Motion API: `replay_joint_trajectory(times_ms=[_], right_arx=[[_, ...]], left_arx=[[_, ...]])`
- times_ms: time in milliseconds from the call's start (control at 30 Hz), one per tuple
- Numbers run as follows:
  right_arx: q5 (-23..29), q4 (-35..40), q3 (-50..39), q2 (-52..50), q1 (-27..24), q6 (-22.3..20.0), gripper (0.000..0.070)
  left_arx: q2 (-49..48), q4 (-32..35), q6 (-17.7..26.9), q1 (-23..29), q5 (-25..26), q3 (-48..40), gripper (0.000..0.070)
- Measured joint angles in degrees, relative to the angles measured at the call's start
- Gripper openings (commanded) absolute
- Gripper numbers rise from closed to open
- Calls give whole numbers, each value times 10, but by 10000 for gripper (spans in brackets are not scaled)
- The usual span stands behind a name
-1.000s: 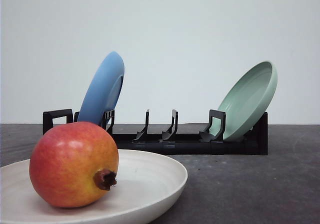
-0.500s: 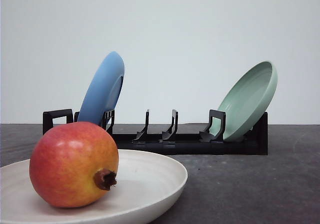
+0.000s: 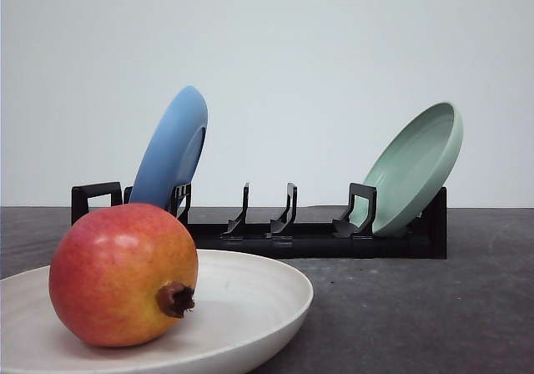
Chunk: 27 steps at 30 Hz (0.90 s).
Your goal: Place pomegranate in white plate
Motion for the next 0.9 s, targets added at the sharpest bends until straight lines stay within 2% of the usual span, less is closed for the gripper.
replay_joint_trajectory(times_ms=[900], right_arx=[[0, 0, 0, 0, 0, 0, 26]], left_arx=[[0, 0, 0, 0, 0, 0, 0]])
